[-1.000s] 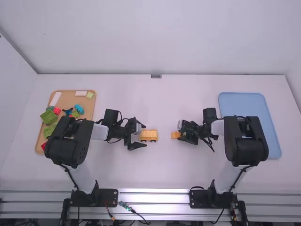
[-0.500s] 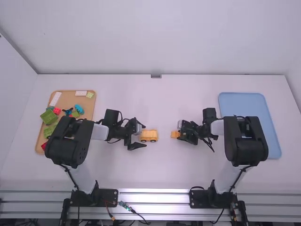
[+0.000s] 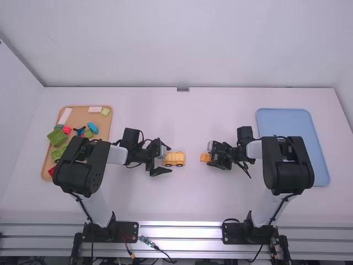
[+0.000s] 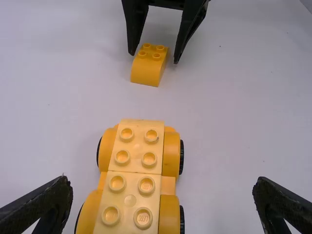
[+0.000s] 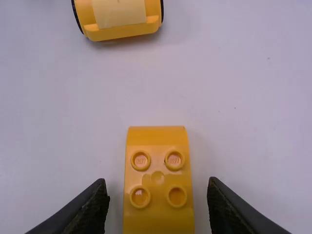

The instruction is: Assemble lego blocks to make yellow taxi

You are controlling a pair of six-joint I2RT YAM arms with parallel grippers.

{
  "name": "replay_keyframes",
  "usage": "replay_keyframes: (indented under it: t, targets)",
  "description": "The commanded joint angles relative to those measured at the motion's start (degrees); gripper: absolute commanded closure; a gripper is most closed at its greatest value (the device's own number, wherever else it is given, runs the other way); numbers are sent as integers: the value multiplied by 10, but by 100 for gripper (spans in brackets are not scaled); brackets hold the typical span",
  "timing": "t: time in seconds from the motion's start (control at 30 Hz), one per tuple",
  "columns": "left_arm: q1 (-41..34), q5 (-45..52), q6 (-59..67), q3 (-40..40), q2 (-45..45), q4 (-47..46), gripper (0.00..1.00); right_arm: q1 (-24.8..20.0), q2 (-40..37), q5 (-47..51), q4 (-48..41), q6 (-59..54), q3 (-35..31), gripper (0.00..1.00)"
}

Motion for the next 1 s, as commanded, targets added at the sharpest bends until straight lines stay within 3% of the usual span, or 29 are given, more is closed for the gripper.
replay_keyframes:
  t: [0.0,0.1,0.33,0.63,0.97]
  targets:
    - [-4,8,6,5,5,-3,1,9,10,-6,0,1,-3,50]
    - [-4,8,6,5,5,-3,1,12,10,-3,2,2,-3,60]
    - [-5,3,6,5,5,-7,1,11,10,-2,-2,1,-3,73]
    - [-6,-28,9,5,6,2,1,11,-8,-34,-10,2,-2,73]
    - [-5,13,0,6,66,101,1,39,-70,-73,-31,1,-3,72]
